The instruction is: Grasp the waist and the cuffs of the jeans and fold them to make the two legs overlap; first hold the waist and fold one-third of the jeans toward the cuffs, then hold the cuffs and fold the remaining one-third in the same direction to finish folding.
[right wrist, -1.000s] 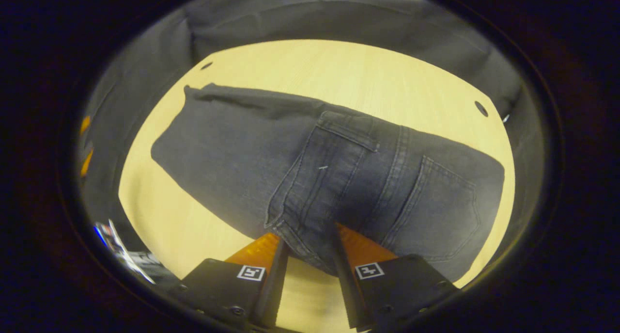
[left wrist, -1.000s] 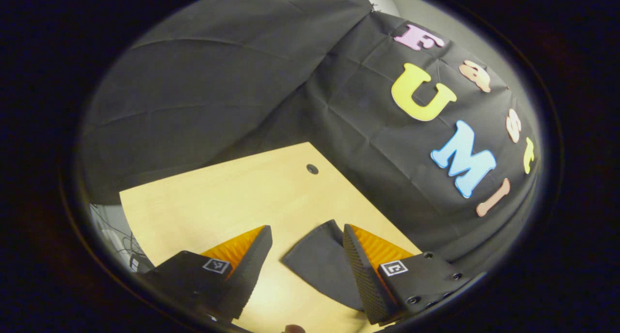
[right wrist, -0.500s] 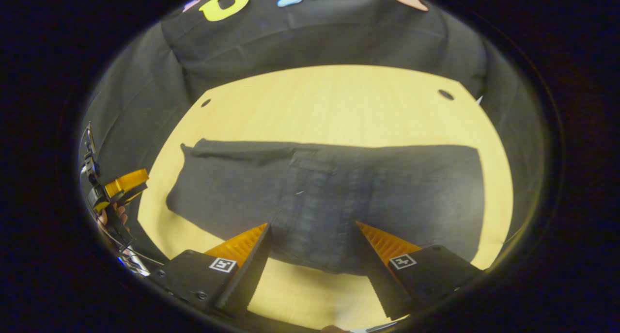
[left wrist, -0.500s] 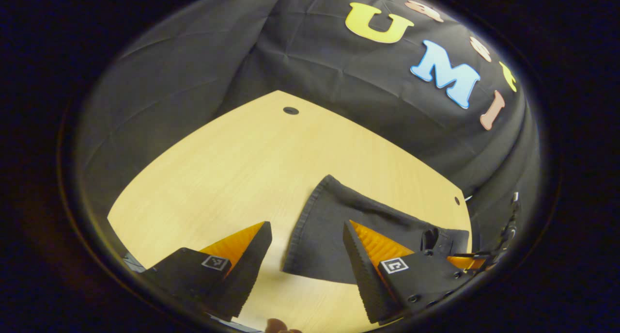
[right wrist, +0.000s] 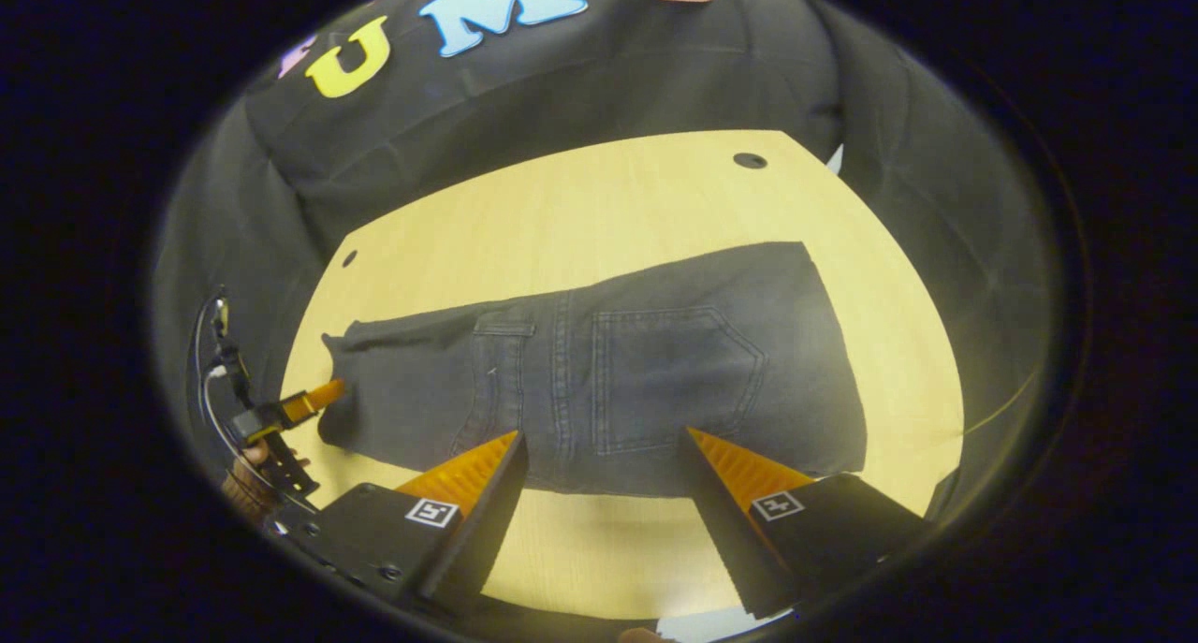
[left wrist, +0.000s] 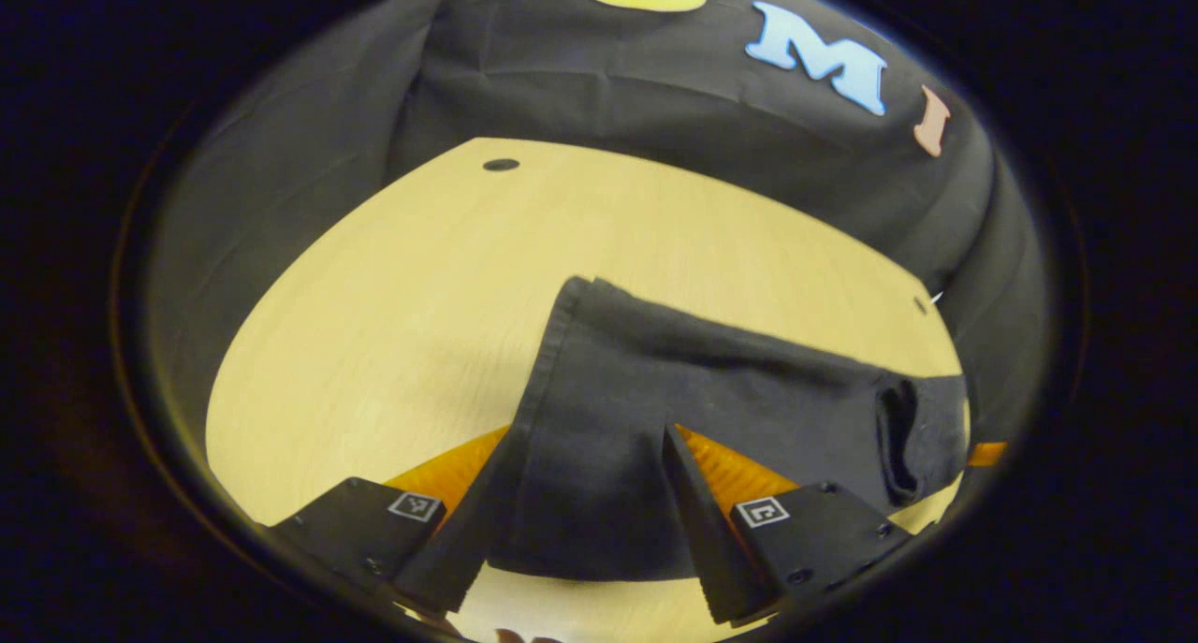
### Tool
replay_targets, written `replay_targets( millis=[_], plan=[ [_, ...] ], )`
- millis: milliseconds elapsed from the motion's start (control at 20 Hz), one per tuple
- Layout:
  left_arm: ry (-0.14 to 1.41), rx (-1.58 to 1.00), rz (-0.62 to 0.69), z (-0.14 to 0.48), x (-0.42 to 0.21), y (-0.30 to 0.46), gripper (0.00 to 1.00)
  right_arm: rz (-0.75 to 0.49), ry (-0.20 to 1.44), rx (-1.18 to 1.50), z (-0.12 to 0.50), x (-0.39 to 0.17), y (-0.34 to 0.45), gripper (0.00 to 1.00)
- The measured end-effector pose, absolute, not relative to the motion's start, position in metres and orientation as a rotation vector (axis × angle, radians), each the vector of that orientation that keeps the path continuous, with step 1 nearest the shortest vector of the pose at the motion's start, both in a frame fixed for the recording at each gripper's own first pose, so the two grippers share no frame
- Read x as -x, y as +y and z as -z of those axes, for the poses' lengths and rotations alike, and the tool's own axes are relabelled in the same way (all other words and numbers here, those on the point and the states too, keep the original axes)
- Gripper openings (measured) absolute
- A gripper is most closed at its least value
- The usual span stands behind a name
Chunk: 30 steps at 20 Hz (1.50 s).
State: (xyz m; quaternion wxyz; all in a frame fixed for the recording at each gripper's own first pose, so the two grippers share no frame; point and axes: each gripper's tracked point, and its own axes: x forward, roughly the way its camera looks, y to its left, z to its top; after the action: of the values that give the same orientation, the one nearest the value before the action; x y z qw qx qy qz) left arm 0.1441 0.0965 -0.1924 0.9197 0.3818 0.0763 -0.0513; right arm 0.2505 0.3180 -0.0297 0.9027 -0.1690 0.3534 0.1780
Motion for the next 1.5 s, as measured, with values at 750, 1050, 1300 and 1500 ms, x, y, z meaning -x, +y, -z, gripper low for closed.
replay_targets(
  millis=[750,1050,1300,1500],
  plan=[
    [0.15,-0.767,0.125,0.19,-0.161,0.074,0.89,-0.352,0.786,0.295,0.031,-0.245,0.316,0.97],
    [0.12,-0.706,0.1,0.203,-0.162,0.055,0.3,-0.343,0.8,0.277,0.031,-0.243,0.314,0.97],
    [0.221,-0.508,0.066,0.2,-0.159,0.048,0.11,-0.315,0.785,0.266,0.029,-0.244,0.312,0.97],
    [0.266,-0.311,0.198,0.196,-0.127,0.029,0.11,-0.292,0.771,0.215,0.028,-0.246,0.313,0.97]
  ],
)
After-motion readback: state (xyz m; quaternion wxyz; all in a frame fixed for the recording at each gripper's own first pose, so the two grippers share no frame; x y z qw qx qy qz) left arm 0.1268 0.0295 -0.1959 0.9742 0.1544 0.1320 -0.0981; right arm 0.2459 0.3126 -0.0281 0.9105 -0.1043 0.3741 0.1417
